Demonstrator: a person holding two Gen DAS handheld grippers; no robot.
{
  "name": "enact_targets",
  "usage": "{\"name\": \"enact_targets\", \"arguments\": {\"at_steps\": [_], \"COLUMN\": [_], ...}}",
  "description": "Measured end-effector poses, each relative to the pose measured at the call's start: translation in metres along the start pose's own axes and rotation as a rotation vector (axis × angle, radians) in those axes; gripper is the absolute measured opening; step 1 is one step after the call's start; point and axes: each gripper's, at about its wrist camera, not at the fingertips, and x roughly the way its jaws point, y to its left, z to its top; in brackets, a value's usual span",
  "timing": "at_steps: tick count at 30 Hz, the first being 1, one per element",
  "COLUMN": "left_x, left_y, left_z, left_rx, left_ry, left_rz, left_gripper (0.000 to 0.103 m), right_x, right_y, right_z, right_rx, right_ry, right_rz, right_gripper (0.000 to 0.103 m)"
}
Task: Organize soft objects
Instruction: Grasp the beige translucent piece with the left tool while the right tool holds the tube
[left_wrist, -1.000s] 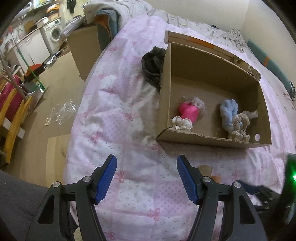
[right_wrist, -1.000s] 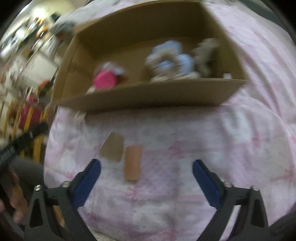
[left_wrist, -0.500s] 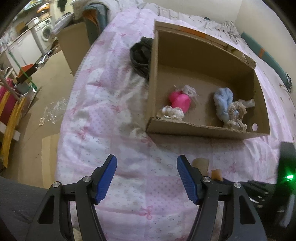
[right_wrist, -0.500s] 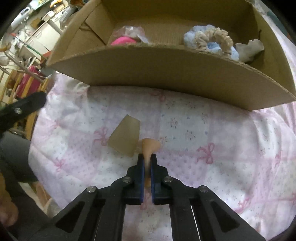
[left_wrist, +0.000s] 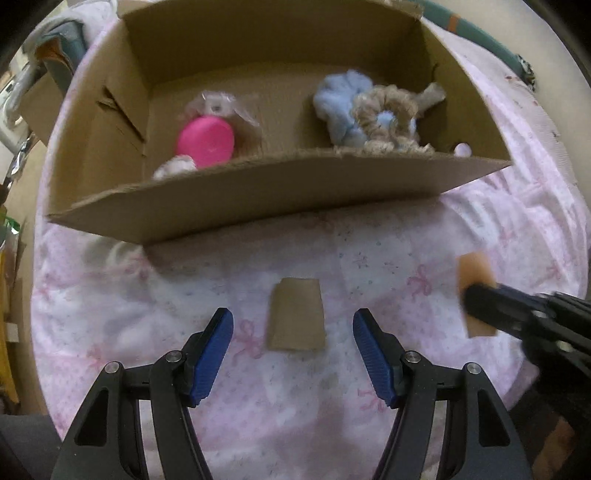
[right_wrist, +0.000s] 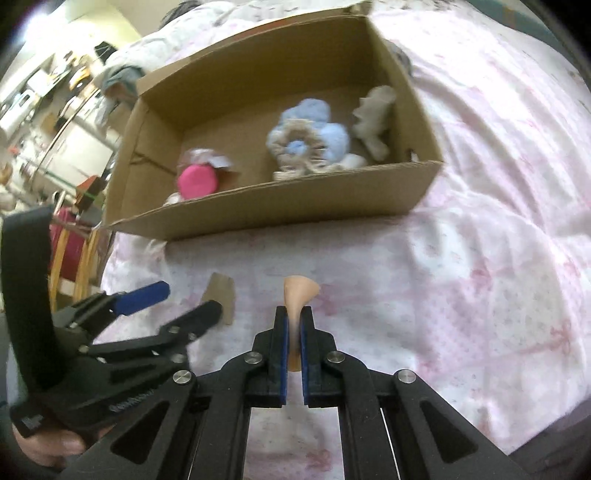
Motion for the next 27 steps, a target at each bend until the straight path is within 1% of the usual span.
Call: {"name": "enact_targets", "arguments": {"at_steps": [3, 5, 6, 7, 8, 9, 10, 11, 13, 15, 17, 22, 27], "left_x": [0.011, 0.012, 0.012, 0.013, 0.014, 0.016, 0.016, 0.016, 0.015, 0.014, 0.012, -0.004, -0.022], "left_y": [0.005, 0.008, 0.009, 0.008, 0.01, 0.012, 0.015, 0.016, 0.019, 0.026, 0.029, 0.036, 0.052], "left_z": [0.002, 0.003, 0.003, 0.006, 0.006, 0.006, 0.007, 0.007, 0.007, 0.008, 0.007, 0.004, -0.001], "left_rx": [-0.032, -0.044, -0.045, -0.044, -0.048, -0.055, -0.058, -0.052, -0.058, -0.083, -0.097, -0.113, -0.167], "left_ry": [0.02, 0.022, 0.02, 0.025, 0.037, 0.046, 0.055, 0.055, 0.053, 0.052, 0.047, 0.013, -0.008], "left_rz": [0.001, 0.004, 0.015, 0.016, -0.005, -0.031, -0.052, -0.055, -0.069, -0.081, -0.078, -0.063, -0.053], "left_gripper": [0.064, 0.058, 0.046, 0.037, 0.033, 0.025, 0.022, 0.021, 0.015, 0.011, 0.009, 0.008, 0.008], "right_x": [-0.002, -0.004, -0.003, -0.003, -0.001, -0.001, -0.002, -0.001, 0.002, 0.003, 0.003, -0.001, -0.001], "right_y": [-0.006, -0.008, -0.004, -0.005, -0.003, -0.003, -0.003, -0.002, 0.001, 0.003, 0.006, 0.017, 0.03], "right_z": [0.004, 0.005, 0.005, 0.005, 0.006, 0.006, 0.006, 0.006, 0.007, 0.007, 0.008, 0.011, 0.012], "right_rx": [0.016, 0.023, 0.023, 0.023, 0.022, 0.021, 0.021, 0.019, 0.017, 0.015, 0.015, -0.003, -0.038], "right_ry": [-0.009, -0.013, -0.015, -0.015, -0.015, -0.015, -0.015, -0.015, -0.014, -0.011, -0.01, -0.021, -0.022], "right_rz": [0.002, 0.008, 0.008, 0.009, 0.01, 0.011, 0.012, 0.014, 0.018, 0.022, 0.027, 0.045, 0.048], "right_gripper": [0.007, 0.007, 0.007, 0.007, 0.007, 0.007, 0.007, 0.007, 0.007, 0.007, 0.007, 0.007, 0.007]}}
